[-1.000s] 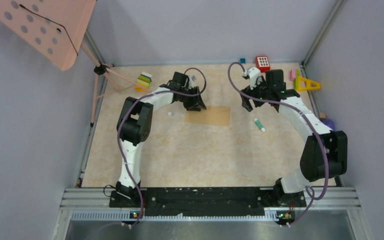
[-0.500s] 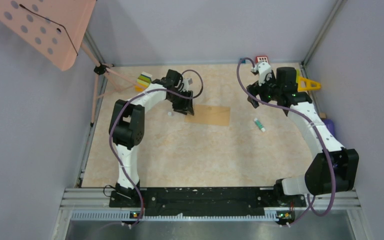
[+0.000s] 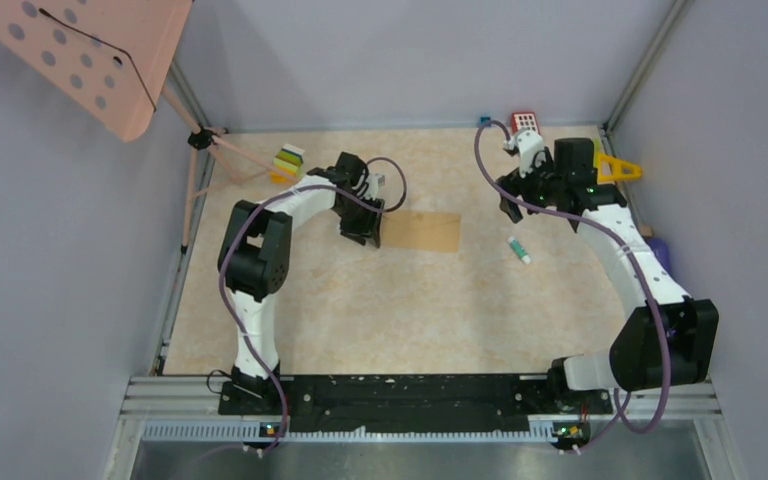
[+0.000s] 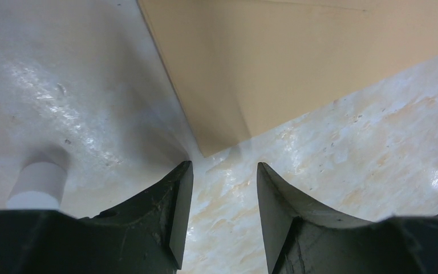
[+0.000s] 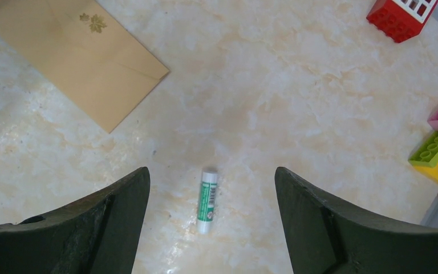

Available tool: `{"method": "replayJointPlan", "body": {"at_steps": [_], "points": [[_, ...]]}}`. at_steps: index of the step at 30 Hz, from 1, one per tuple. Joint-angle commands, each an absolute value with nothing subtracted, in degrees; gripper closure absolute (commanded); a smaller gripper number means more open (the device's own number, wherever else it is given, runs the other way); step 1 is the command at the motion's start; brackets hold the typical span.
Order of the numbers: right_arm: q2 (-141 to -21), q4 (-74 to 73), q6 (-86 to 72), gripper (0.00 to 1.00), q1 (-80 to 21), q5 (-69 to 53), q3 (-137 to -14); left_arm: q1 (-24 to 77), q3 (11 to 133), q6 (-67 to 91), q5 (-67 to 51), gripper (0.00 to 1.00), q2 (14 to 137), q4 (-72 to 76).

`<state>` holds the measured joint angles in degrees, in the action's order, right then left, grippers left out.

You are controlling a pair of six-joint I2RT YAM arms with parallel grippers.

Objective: Place the letter into the envelope and seal it
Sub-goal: Adjust the envelope at the center of the board.

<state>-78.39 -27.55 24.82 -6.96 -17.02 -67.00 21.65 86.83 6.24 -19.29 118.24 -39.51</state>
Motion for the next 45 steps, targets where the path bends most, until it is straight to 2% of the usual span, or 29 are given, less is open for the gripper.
{"method": "replayJointPlan", "body": {"at_steps": [1, 10, 19, 30, 45], "points": [[-78.3, -33.3, 27.8, 0.21, -4.5, -16.1, -68.3, 23.5, 85.8, 5.3, -18.9, 0.49, 116.4, -38.8], [-80.5, -42.6, 35.5, 0.22, -1.2, -13.4, -67.8, 24.9, 86.7, 5.2, -19.6, 0.49, 117.1, -37.8], [-83.7, -45.9, 36.3, 0.23, -0.2, -11.8, -67.2, 25.7, 87.5, 5.1, -20.5, 0.49, 117.3, -37.1], [-83.8, -45.5, 35.1, 0.23, -0.2, -14.0, -67.3, 24.2, 87.4, 2.3, -12.7, 0.47, 113.8, -39.8], [-83.6, -46.1, 35.0, 0.23, -0.2, -13.0, -68.3, 24.5, 90.9, 3.3, -15.9, 0.47, 119.3, -38.7]]}}
